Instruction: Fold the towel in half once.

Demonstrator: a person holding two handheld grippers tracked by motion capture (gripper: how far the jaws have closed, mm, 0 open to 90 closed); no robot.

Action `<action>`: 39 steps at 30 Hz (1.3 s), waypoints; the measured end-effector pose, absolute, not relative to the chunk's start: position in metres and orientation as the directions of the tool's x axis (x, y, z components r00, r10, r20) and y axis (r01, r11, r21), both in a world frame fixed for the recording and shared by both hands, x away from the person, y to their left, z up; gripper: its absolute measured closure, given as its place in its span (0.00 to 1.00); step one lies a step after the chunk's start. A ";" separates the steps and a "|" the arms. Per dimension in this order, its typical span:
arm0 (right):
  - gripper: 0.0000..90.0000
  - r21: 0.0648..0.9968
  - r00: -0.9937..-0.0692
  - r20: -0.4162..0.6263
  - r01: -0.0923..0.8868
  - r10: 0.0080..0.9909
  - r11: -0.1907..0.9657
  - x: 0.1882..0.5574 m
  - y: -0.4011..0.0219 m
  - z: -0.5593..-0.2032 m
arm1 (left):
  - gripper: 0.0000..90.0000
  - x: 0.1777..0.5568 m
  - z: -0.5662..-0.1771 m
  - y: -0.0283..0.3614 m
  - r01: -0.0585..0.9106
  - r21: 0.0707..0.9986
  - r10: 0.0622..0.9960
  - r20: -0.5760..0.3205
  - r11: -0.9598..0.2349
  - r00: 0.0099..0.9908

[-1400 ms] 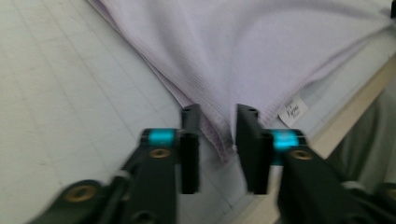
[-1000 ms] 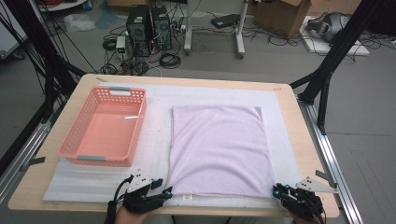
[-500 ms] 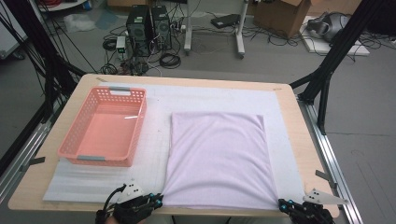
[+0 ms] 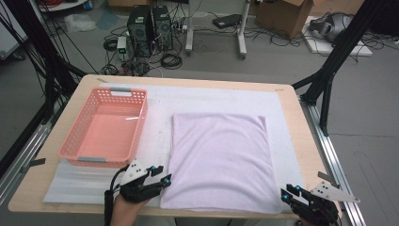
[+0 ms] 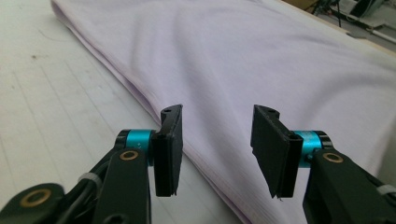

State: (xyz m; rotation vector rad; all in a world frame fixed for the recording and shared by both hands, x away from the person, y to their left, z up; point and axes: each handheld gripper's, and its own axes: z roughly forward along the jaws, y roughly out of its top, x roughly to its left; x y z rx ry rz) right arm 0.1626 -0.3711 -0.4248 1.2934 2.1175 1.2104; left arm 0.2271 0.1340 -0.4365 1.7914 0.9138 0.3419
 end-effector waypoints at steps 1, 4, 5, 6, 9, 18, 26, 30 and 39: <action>0.72 0.824 -0.506 0.109 0.527 0.856 0.206 0.166 -0.371 -0.425 | 0.60 0.234 -0.435 0.133 0.423 0.892 0.723 -0.187 -0.158 0.665; 0.71 0.822 -0.507 0.101 0.528 0.856 0.216 0.177 -0.371 -0.426 | 0.60 0.257 -0.431 0.131 0.428 0.891 0.726 -0.193 -0.152 0.660; 0.71 0.819 -0.511 0.098 0.528 0.854 0.222 0.180 -0.370 -0.426 | 0.60 0.264 -0.430 0.129 0.426 0.892 0.722 -0.195 -0.150 0.664; 0.71 0.818 -0.510 0.099 0.530 0.854 0.222 0.184 -0.370 -0.427 | 0.60 0.270 -0.429 0.128 0.422 0.894 0.720 -0.195 -0.149 0.666; 0.71 0.817 -0.513 0.098 0.531 0.853 0.225 0.195 -0.370 -0.427 | 0.60 0.288 -0.427 0.123 0.415 0.897 0.713 -0.190 -0.154 0.675; 0.59 0.831 -0.513 0.114 0.519 0.851 0.202 0.225 -0.376 -0.426 | 0.55 0.336 -0.426 0.106 0.431 0.886 0.749 -0.167 -0.171 0.642; 0.57 0.824 -0.526 0.114 0.524 0.843 0.216 0.238 -0.374 -0.430 | 0.59 0.376 -0.429 0.098 0.451 0.878 0.785 -0.164 -0.160 0.598; 0.57 0.824 -0.536 0.114 0.521 0.836 0.222 0.237 -0.372 -0.429 | 0.60 0.388 -0.445 0.101 0.509 0.840 0.825 -0.148 -0.187 0.546; 0.57 0.818 -0.557 0.110 0.522 0.824 0.244 0.240 -0.365 -0.431 | 0.75 0.400 -0.451 0.090 0.534 0.799 0.845 -0.063 -0.276 0.531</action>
